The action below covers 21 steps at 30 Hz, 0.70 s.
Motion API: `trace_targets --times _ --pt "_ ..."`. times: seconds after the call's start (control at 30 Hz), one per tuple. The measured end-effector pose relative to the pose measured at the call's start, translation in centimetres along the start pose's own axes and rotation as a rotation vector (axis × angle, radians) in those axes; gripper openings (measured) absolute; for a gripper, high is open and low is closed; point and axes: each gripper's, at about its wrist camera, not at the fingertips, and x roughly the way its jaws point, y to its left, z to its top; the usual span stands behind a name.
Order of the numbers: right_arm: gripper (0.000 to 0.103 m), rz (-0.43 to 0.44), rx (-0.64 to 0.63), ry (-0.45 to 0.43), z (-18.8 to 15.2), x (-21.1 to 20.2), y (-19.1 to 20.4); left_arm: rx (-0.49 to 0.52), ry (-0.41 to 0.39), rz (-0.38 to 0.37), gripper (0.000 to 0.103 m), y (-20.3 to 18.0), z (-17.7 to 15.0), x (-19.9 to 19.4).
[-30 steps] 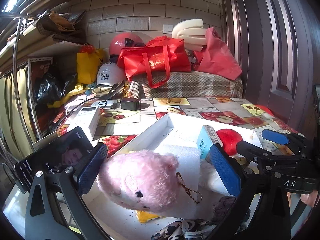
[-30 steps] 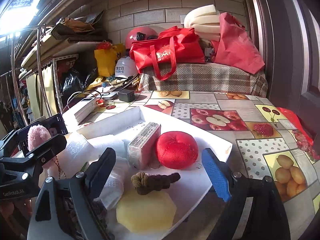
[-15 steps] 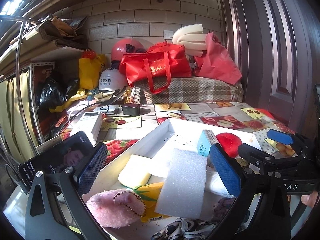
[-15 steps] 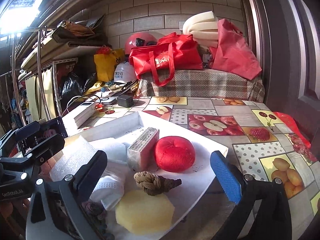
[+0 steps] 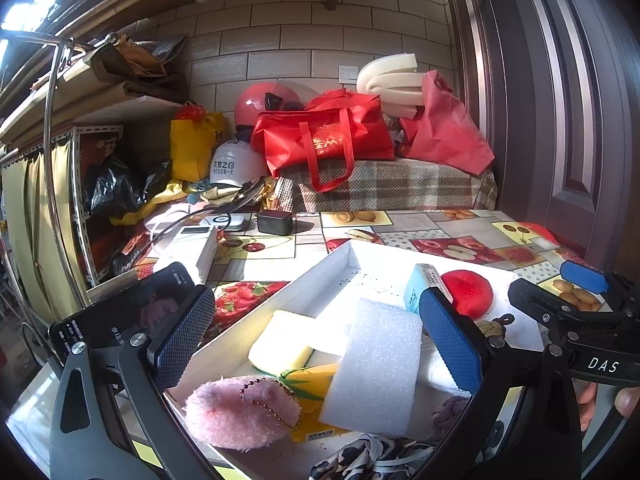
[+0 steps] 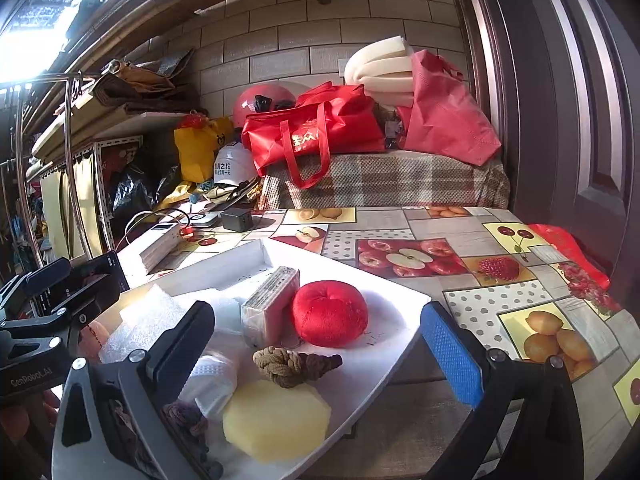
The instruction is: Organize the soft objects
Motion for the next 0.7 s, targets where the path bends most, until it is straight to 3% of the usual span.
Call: trace_targets --times 0.4,0.7 --pt "0.103 -0.015 0.028 0.014 -1.0 -2.4 -1.1 0.017 0.025 0.001 0.103 -1.0 -0.8 -1.5" --pt "0.103 -0.028 0.095 0.077 -2.0 -4.0 -3.4 0.052 0.045 -0.034 0.103 -2.6 -1.3 -3.0"
